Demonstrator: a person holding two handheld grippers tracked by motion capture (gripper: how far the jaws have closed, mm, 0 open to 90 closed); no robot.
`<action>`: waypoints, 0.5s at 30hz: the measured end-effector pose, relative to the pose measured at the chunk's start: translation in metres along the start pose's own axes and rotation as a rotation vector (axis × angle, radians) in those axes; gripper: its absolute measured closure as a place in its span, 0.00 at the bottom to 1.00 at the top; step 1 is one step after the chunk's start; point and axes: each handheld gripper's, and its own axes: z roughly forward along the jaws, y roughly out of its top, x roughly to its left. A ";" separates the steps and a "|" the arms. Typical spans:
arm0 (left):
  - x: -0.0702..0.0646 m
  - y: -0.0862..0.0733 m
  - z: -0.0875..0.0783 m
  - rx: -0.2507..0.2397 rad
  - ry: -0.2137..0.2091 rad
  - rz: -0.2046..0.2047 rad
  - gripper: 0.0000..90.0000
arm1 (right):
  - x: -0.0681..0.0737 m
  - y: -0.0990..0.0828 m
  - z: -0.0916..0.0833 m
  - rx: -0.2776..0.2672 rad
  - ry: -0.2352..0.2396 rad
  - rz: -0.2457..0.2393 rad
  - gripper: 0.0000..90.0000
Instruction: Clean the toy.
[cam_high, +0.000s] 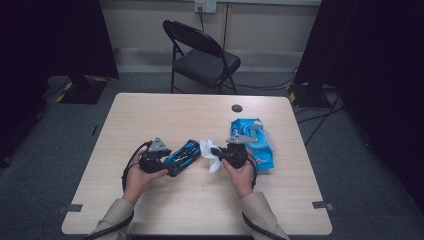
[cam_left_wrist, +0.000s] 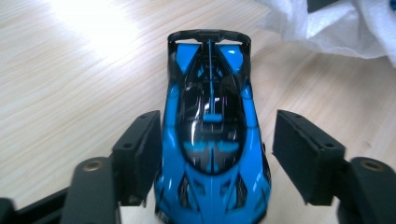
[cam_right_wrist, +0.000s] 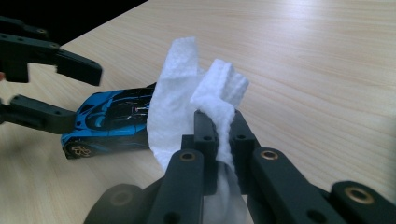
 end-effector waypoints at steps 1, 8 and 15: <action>0.000 0.002 0.002 0.004 0.002 0.006 0.40 | 0.000 0.001 0.000 -0.002 0.000 -0.001 0.96; 0.002 0.017 0.014 0.026 -0.021 0.007 0.47 | -0.001 -0.001 0.002 0.010 -0.004 0.004 0.96; 0.002 0.016 0.024 0.039 -0.042 -0.009 0.48 | -0.003 -0.004 0.005 0.021 -0.011 0.009 0.96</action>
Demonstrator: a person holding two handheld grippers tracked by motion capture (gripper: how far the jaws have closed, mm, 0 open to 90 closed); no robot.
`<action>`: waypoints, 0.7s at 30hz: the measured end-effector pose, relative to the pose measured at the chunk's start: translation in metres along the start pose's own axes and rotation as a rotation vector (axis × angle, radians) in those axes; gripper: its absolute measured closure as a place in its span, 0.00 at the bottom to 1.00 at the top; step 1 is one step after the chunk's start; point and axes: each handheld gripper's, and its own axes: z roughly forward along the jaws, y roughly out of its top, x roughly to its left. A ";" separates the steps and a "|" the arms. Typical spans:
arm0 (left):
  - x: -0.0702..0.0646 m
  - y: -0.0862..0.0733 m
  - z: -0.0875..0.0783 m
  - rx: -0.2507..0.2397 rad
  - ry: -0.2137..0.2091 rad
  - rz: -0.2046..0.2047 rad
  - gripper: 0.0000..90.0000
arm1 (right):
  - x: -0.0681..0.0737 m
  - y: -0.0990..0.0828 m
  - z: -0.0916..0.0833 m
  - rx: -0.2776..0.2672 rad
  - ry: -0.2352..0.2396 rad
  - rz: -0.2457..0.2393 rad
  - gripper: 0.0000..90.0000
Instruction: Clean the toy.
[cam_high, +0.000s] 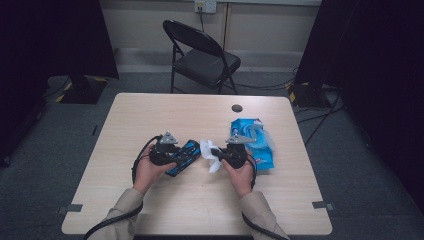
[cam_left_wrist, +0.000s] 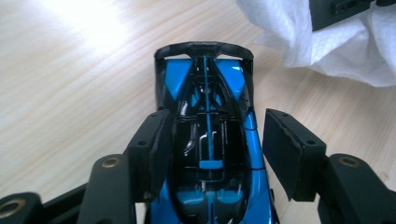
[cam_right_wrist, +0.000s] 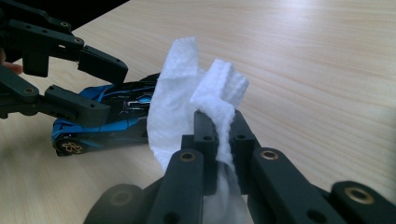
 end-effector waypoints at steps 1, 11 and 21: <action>0.000 0.000 0.001 0.003 0.009 0.005 0.48 | 0.000 0.000 0.000 0.001 -0.002 -0.001 0.96; 0.000 -0.002 0.002 -0.006 0.035 0.033 0.56 | 0.002 -0.005 0.005 0.026 -0.015 0.004 0.95; -0.001 -0.003 0.002 -0.010 0.044 0.022 0.57 | 0.012 -0.008 0.023 0.060 -0.089 -0.035 0.95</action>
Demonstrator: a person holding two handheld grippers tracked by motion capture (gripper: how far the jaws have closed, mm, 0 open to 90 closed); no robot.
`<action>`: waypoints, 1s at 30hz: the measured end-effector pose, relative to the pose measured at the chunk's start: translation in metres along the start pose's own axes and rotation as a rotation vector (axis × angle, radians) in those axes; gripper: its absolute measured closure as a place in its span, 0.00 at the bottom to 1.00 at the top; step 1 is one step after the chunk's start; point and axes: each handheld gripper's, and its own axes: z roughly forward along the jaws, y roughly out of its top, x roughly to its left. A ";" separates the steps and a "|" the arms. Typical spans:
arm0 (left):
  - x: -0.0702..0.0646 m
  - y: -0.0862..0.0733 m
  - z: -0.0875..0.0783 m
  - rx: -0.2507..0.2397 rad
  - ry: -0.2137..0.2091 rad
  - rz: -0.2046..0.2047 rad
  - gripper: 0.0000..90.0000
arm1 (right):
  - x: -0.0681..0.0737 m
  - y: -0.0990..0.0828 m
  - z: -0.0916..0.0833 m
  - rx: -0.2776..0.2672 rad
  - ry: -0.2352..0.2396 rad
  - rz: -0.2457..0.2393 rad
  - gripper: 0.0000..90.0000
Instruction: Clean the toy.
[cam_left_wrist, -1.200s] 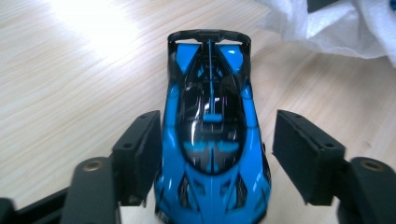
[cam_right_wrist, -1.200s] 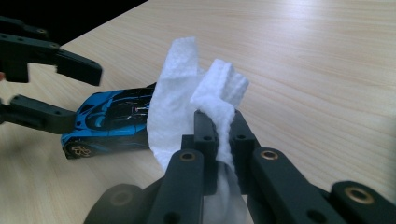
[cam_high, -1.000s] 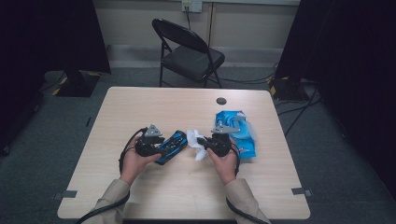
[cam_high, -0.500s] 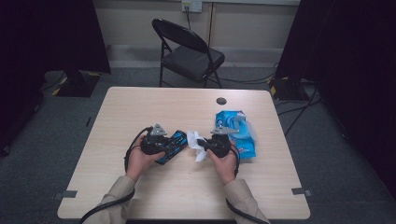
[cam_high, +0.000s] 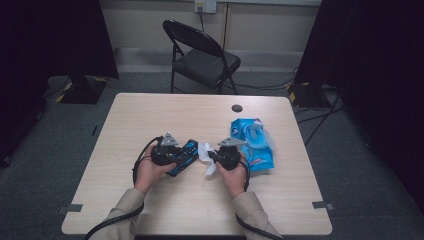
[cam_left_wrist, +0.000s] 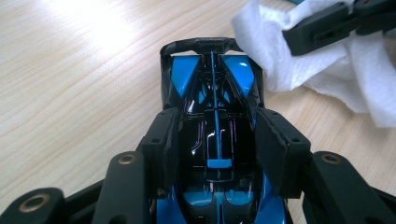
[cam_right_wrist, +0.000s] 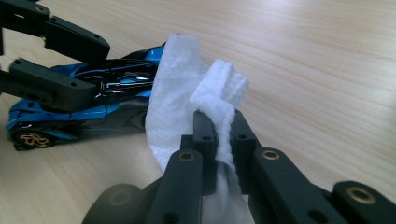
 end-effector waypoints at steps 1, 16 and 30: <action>0.000 0.000 0.000 0.004 0.001 0.001 0.57 | 0.002 0.000 0.002 0.005 0.003 -0.002 0.95; 0.000 0.001 -0.001 0.013 0.004 -0.003 0.57 | 0.022 0.004 0.018 0.093 -0.035 -0.091 0.95; 0.000 0.001 -0.002 0.020 -0.006 -0.007 0.57 | 0.031 0.001 0.016 0.099 -0.019 -0.094 0.95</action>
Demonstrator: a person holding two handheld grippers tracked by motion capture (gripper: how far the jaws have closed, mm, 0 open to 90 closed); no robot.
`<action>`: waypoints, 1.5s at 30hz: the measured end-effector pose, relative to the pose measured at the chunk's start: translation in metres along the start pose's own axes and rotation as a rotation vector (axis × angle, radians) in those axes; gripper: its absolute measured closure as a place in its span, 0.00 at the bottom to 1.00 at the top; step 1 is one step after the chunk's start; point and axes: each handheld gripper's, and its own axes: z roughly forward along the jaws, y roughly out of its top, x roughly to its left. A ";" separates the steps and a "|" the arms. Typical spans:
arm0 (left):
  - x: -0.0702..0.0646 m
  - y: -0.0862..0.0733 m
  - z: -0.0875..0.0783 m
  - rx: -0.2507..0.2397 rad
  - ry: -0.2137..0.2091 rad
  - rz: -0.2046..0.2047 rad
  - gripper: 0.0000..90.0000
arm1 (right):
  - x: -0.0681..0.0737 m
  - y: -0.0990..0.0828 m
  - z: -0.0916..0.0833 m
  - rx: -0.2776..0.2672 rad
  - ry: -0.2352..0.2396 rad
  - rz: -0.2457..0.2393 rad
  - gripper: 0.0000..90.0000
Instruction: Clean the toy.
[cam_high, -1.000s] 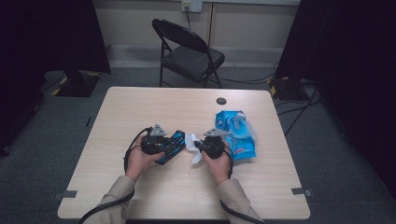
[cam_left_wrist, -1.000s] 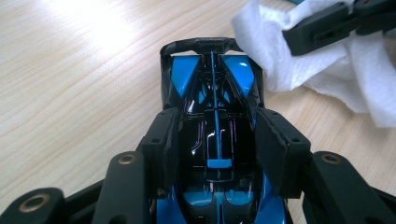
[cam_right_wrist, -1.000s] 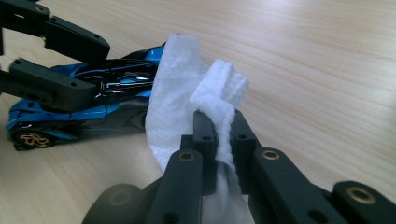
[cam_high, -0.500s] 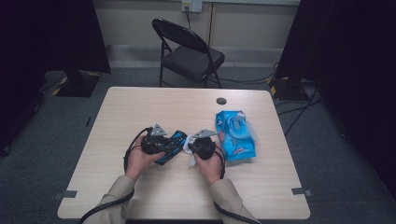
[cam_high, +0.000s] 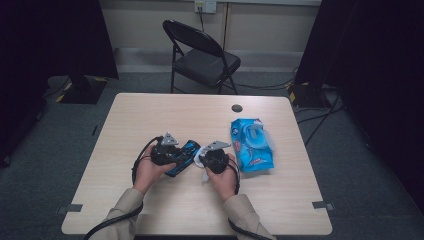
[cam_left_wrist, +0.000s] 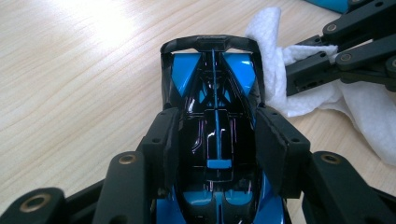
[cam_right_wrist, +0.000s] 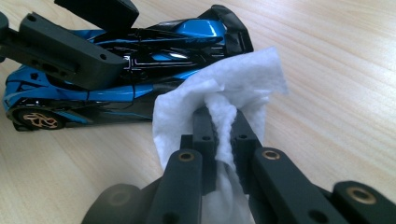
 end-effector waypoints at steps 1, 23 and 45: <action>0.000 0.000 0.000 0.000 0.000 0.000 0.57 | 0.000 0.000 0.000 0.000 0.004 0.006 0.95; 0.000 -0.001 0.000 -0.003 0.002 0.003 0.57 | 0.016 -0.001 0.000 0.012 0.086 -0.018 0.95; 0.000 -0.001 -0.002 0.005 0.016 0.008 0.57 | 0.049 -0.001 0.003 0.018 0.182 -0.048 0.95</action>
